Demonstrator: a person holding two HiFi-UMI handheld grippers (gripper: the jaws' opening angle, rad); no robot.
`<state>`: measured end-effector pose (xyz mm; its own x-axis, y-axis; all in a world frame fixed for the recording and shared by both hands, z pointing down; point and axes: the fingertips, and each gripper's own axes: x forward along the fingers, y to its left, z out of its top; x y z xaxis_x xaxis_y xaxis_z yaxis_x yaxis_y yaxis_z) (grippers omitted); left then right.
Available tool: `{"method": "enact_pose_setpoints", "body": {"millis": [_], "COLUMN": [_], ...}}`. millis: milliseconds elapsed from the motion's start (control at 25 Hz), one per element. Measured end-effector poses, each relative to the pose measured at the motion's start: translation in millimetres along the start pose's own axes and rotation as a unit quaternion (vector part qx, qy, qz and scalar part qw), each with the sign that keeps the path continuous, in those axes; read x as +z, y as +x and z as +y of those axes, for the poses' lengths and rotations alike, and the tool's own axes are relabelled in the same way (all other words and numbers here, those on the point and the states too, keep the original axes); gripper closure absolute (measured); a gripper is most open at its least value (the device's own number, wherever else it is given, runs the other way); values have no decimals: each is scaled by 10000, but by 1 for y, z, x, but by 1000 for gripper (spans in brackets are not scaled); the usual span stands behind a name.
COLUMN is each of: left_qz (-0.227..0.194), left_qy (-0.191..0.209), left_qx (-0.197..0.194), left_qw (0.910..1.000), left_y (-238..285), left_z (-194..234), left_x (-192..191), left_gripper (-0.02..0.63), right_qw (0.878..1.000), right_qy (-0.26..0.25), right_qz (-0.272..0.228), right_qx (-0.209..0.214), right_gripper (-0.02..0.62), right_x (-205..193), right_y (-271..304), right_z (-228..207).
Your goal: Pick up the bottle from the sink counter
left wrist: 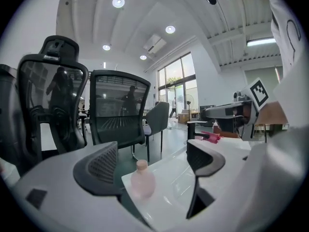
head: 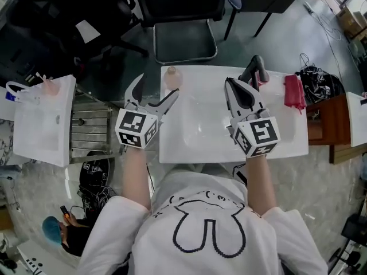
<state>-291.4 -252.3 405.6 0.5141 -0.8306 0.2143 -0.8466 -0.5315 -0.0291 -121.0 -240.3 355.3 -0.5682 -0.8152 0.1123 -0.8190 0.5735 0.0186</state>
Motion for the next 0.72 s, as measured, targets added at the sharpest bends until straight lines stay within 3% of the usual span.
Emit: {"method": "enact_pose_setpoints", "body": {"millis": [360, 720], "left_qz": [585, 908], "left_qy": [132, 61], "left_qx": [-342, -547], "left_qw": [9976, 9943], "left_y": [44, 85], "left_z": [17, 26], "left_x": [-60, -100], "left_gripper": [167, 167], "right_qw": [9991, 9977], "right_qy": [162, 243], "right_qz": [280, 474], "right_qx": [-279, -427], "right_gripper": [565, 565], "right_x": [-32, -56], "right_y": [22, 33], "right_z": [2, 2]}}
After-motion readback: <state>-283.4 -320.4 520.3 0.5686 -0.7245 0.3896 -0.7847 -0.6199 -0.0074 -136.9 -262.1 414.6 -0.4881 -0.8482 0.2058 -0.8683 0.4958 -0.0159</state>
